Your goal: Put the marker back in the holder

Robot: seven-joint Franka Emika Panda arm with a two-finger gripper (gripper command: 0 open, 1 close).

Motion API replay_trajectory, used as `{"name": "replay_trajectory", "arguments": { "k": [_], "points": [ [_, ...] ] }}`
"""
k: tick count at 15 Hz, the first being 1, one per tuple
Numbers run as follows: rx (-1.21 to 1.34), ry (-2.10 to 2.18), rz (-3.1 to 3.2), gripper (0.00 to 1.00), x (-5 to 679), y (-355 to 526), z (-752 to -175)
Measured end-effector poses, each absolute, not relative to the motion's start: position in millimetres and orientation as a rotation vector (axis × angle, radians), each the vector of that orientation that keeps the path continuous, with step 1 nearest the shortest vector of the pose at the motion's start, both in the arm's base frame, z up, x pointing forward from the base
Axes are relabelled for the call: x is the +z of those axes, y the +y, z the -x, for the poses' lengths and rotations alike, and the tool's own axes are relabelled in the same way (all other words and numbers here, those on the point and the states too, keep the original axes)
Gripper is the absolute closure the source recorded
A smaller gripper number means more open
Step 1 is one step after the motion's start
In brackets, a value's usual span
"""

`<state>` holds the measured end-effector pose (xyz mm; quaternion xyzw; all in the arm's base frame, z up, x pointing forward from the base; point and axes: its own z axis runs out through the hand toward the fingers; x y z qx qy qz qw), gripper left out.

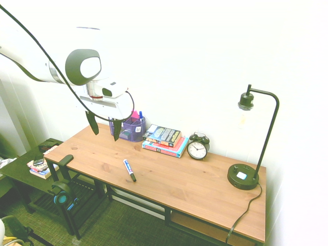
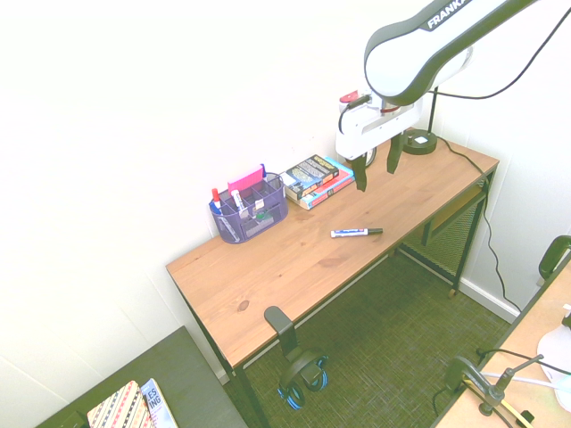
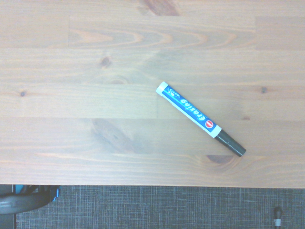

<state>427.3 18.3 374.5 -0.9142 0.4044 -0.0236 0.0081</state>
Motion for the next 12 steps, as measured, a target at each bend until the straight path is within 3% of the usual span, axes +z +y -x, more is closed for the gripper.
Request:
{"name": "replay_trajectory", "arguments": {
  "k": [8,12],
  "points": [
    [-0.094,1.108,3.002,0.00,396.1,61.1,-436.5],
    [-0.019,1.062,3.073,0.00,372.5,68.6,-474.3]
  ]
}}
